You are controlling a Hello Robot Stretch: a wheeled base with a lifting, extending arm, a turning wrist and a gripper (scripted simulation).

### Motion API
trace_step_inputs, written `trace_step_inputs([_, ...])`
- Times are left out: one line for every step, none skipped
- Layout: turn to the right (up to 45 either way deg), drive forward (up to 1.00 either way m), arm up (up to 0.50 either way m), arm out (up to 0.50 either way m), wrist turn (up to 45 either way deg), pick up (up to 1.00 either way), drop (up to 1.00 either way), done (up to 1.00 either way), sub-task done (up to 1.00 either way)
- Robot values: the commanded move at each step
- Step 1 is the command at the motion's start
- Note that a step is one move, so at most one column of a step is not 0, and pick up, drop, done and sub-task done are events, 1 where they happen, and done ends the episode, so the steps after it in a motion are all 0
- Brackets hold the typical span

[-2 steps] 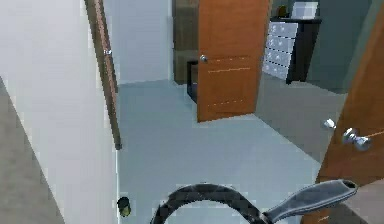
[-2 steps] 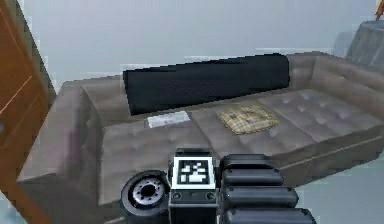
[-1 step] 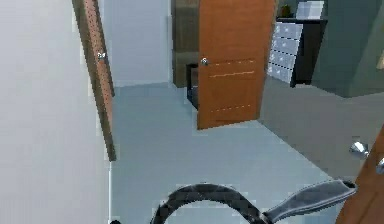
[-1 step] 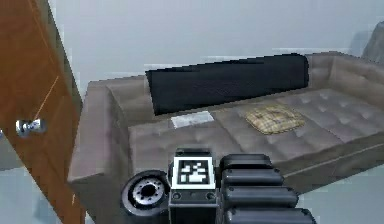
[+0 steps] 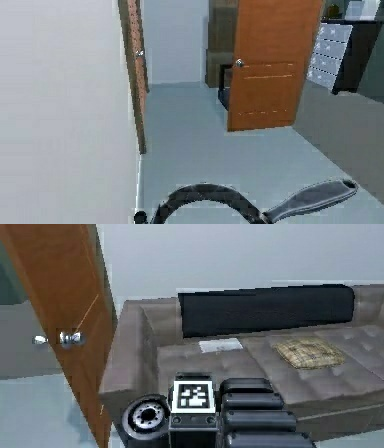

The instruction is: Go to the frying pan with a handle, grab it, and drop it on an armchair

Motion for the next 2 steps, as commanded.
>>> trace_step_inputs([0.0,1.00,0.00,0.00,0.0,0.00,0.00,0.00,0.00])
trace_step_inputs([0.0,1.00,0.00,0.00,0.0,0.00,0.00,0.00,0.00])
